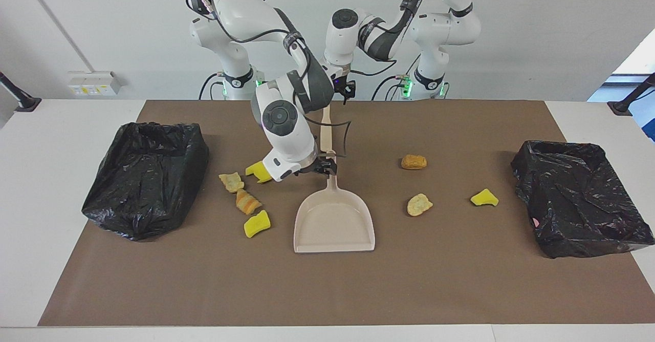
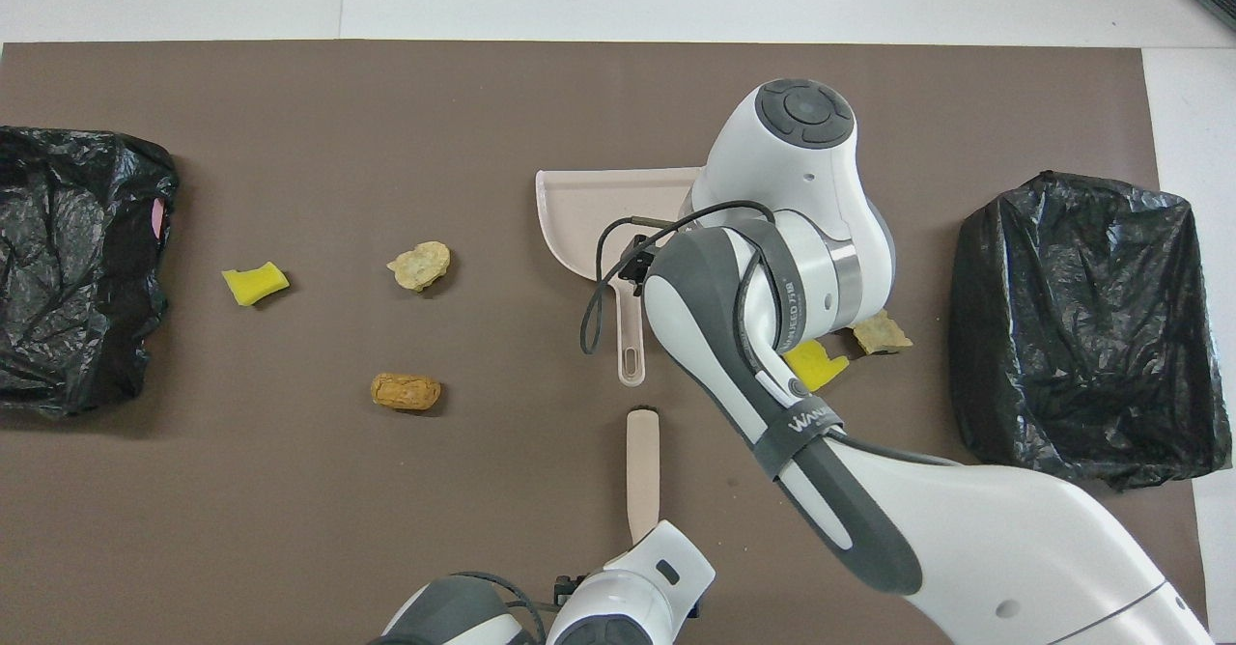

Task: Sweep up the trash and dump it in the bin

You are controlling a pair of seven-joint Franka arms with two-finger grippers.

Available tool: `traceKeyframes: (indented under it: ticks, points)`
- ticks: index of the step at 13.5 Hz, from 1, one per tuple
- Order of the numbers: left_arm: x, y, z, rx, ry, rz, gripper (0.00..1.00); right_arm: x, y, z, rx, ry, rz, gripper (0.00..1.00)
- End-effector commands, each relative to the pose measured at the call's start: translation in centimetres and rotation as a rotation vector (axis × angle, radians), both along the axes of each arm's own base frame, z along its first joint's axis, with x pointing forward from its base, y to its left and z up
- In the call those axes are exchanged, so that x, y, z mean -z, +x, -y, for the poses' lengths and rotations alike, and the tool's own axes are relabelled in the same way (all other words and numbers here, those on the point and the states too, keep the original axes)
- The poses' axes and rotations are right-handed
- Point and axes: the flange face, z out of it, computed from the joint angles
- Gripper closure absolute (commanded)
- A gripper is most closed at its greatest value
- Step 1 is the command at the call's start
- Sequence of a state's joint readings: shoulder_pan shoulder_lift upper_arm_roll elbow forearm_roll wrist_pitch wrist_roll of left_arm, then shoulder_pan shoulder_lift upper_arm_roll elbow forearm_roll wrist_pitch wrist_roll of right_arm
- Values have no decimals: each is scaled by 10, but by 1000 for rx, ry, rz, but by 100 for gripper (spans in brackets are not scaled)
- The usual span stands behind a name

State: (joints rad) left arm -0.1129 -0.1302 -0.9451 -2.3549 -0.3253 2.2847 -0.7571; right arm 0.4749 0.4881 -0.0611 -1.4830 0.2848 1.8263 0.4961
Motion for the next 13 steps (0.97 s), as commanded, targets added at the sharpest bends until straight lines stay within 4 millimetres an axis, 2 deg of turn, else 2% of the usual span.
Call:
traceKeyframes:
  ticks: [1,4,7,9,11,12,13]
  points:
    - [12,1,2,-6,-23,-24,0,9,-9,-30,5,19,11,0]
    - [21,-5,5,19,-17,-53,11,20,-16,-37,-1,15,15,0]
    - [21,-3,3,35,-6,-54,30,40,-24,-41,-5,7,24,0]
    - [20,1,1,45,-6,-49,43,44,-26,-39,-10,2,20,0]
    - [18,4,0,71,-10,-45,61,45,-31,-49,-29,-3,28,3]
    - [18,4,0,80,-1,-52,82,44,-29,-47,-33,-5,29,8]
    - [18,2,-3,99,29,-50,93,43,-26,-43,-29,-5,31,9]
